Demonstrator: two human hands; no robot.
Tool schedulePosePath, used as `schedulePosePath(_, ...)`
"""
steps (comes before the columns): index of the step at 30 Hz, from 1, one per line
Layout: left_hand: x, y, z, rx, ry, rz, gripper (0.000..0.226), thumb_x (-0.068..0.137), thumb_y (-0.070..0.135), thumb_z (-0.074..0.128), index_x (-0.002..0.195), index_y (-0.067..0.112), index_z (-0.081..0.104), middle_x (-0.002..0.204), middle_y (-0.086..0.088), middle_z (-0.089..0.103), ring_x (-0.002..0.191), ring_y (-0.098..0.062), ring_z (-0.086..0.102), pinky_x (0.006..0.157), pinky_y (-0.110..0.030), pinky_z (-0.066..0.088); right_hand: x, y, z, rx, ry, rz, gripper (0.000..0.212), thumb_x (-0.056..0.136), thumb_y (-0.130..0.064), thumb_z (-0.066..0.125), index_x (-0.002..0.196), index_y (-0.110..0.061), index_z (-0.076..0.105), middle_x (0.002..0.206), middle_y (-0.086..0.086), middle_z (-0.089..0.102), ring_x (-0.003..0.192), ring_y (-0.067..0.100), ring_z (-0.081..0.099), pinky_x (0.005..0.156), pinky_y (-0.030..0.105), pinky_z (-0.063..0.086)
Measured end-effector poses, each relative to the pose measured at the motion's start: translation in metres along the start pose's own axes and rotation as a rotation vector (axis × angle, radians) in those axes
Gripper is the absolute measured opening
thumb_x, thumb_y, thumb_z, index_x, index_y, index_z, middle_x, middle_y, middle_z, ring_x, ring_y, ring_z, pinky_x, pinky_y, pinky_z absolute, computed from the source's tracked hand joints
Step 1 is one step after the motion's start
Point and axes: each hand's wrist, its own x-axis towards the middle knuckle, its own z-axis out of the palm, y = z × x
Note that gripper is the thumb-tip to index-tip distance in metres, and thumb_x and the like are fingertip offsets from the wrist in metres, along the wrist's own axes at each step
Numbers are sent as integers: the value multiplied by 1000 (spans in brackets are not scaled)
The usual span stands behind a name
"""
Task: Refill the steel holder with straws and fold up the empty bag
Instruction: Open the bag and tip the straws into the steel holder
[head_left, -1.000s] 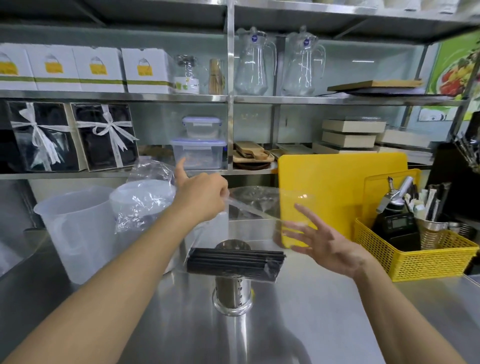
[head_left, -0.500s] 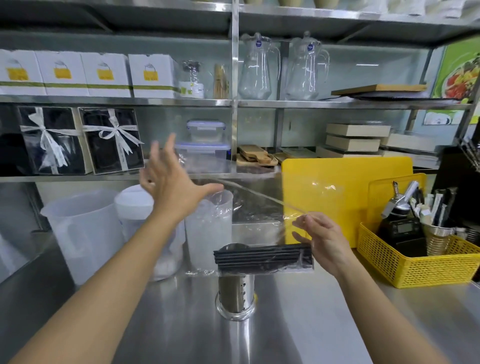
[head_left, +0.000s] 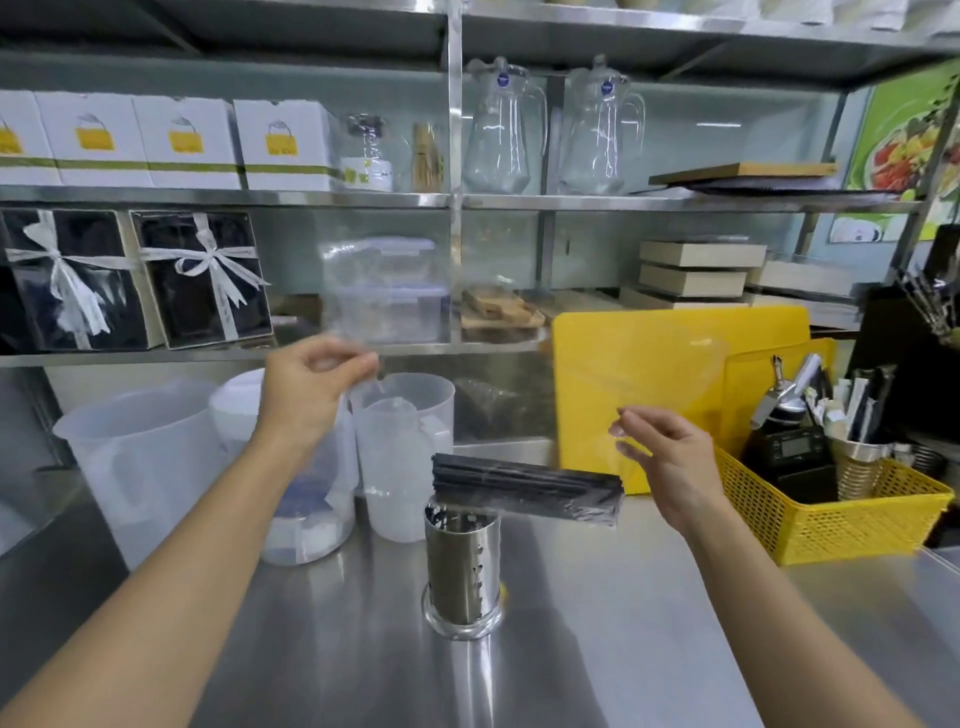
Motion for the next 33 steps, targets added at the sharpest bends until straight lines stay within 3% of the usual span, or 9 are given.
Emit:
schedulePosePath(2, -2, -4, 3, 62, -57, 11, 17, 74, 3, 71, 68, 18, 66, 53, 16, 68, 53, 2, 63, 63, -15, 50, -4, 6, -2, -108, 19, 31, 3, 72, -17, 73, 73, -15, 71, 67, 2, 69, 73, 21, 63, 74, 36, 46)
schedulePosePath(5, 2, -7, 8, 35, -71, 18, 16, 74, 1, 69, 69, 16, 66, 52, 15, 68, 52, 1, 64, 56, -9, 48, -7, 13, -9, -90, 82, 58, 4, 79, -13, 68, 76, -12, 70, 74, 8, 67, 76, 23, 61, 72, 34, 46)
schedulePosePath(9, 2, -17, 17, -36, -88, -73, 11, 77, 4, 68, 73, 14, 65, 53, 12, 69, 53, 0, 65, 56, -11, 50, -10, 15, -14, 4, 135, 67, 8, 81, -10, 66, 74, -12, 69, 61, -2, 68, 71, 19, 60, 70, 32, 45)
schedulePosePath(12, 0, -26, 25, -81, -98, -133, 12, 80, 6, 65, 73, 16, 65, 56, 12, 70, 58, 0, 67, 68, -18, 50, -8, 6, -19, 100, 183, 41, 3, 76, -14, 68, 77, -11, 68, 58, -3, 68, 63, 11, 64, 70, 29, 48)
schedulePosePath(15, -4, -30, 35, -127, -114, -175, 15, 80, 5, 65, 72, 17, 66, 59, 10, 71, 72, -9, 67, 81, -29, 49, -4, -9, -28, 99, 183, 7, 16, 66, -23, 72, 78, -13, 67, 61, -3, 67, 65, 10, 64, 71, 27, 52)
schedulePosePath(19, -12, -37, 49, -185, -153, -229, 10, 79, 7, 67, 77, 16, 68, 84, -4, 70, 94, -22, 63, 92, -35, 48, 1, -22, -44, 36, 185, -46, 34, 52, -35, 77, 77, -15, 67, 61, -6, 68, 62, 6, 64, 64, 20, 55)
schedulePosePath(23, -14, -47, 61, -136, -203, -239, 9, 77, 13, 70, 78, 20, 67, 84, 2, 66, 87, -13, 61, 85, -29, 48, 5, -26, -57, -64, 213, -77, 1, 78, -14, 69, 78, -15, 68, 69, 1, 64, 65, 9, 62, 71, 27, 48)
schedulePosePath(28, -12, -52, 79, -94, -151, -204, 24, 72, 3, 73, 79, 22, 60, 82, 1, 65, 79, -11, 61, 71, -20, 46, 11, -28, -61, -119, 223, -94, 4, 78, -13, 69, 75, -16, 69, 57, -8, 66, 67, 14, 60, 70, 28, 47)
schedulePosePath(33, -5, -61, 83, -151, -200, -288, 30, 77, -9, 63, 95, 15, 57, 73, 6, 73, 88, -20, 66, 75, -23, 49, 16, -30, -58, -147, 218, -126, 4, 78, -13, 70, 75, -16, 70, 57, -8, 66, 69, 17, 59, 73, 32, 47)
